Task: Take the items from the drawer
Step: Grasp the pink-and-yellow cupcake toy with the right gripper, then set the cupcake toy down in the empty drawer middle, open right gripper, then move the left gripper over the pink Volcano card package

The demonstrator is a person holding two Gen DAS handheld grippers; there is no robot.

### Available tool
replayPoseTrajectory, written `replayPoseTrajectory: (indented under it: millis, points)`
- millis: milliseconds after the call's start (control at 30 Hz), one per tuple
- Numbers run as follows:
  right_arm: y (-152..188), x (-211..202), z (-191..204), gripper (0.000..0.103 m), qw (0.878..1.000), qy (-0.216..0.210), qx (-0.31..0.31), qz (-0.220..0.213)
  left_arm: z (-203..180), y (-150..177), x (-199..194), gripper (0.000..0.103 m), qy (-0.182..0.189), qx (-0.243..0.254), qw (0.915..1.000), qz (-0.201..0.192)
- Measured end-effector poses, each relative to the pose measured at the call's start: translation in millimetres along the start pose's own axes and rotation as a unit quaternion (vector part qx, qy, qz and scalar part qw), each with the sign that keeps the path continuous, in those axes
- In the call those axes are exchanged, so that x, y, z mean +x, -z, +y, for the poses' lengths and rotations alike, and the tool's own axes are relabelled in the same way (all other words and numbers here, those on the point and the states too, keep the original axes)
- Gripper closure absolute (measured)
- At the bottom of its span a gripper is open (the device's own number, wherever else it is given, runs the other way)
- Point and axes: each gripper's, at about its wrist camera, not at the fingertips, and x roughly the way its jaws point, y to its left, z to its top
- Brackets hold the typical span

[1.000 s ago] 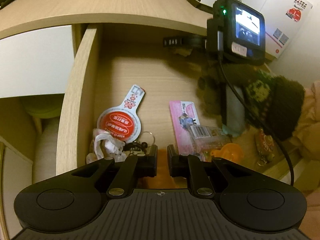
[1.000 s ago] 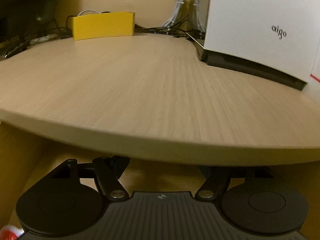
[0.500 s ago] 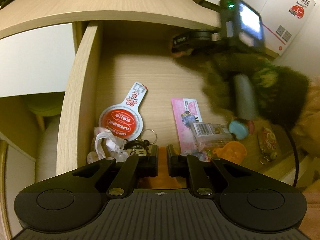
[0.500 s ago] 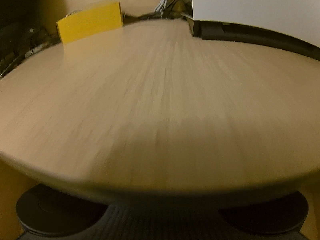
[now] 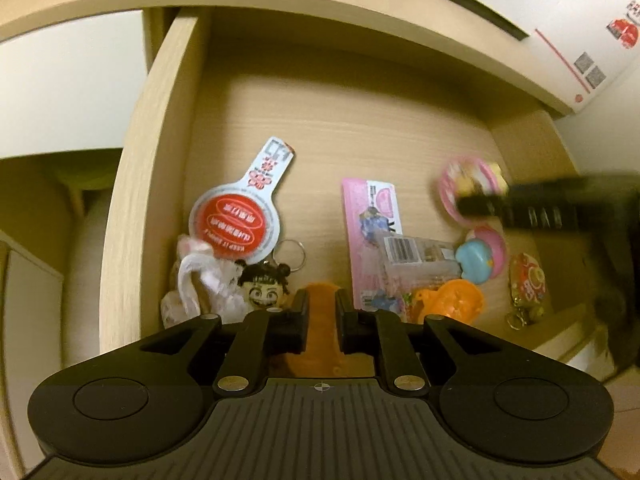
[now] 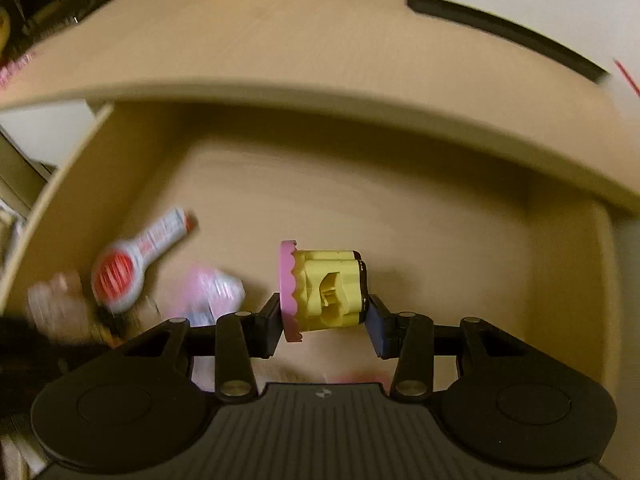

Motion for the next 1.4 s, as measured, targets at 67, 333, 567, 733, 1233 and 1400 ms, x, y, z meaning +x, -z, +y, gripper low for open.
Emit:
replayPoseTrajectory:
  millis: [67, 333, 567, 733, 1233, 1400]
  points:
    - [11.9, -1.3, -4.6, 0.06, 1.0, 0.002, 0.006, -0.001, -9.3, -7.9, -1.9, 0.088, -0.012, 0.012, 0.9999, 0.001]
    - [5.1, -4.1, -23.7, 0.035, 0.998, -0.022, 0.039, -0.044, -46.7, -28.8, -6.4, 0.088, -0.055, 0.089, 0.9939, -0.035]
    - [13.6, -16.7, -28.7, 0.033, 0.996, -0.002, 0.04, -0.075, -66.1, -32.0, -1.4, 0.088, -0.074, 0.125, 0.9888, -0.034]
    - [15.7, -19.2, -24.4, 0.032, 0.996, 0.003, 0.03, -0.085, -72.2, -33.6, 3.0, 0.088, -0.078, 0.13, 0.9881, -0.028]
    - [12.2, -14.4, -30.3, 0.03, 0.996, -0.007, 0.044, -0.074, -68.8, -39.0, 18.6, 0.088, -0.068, 0.142, 0.9876, 0.004]
    - [12.3, -13.0, -34.1, 0.03, 0.996, -0.014, 0.056, -0.07, -67.9, -38.1, 20.9, 0.087, -0.042, 0.14, 0.989, 0.022]
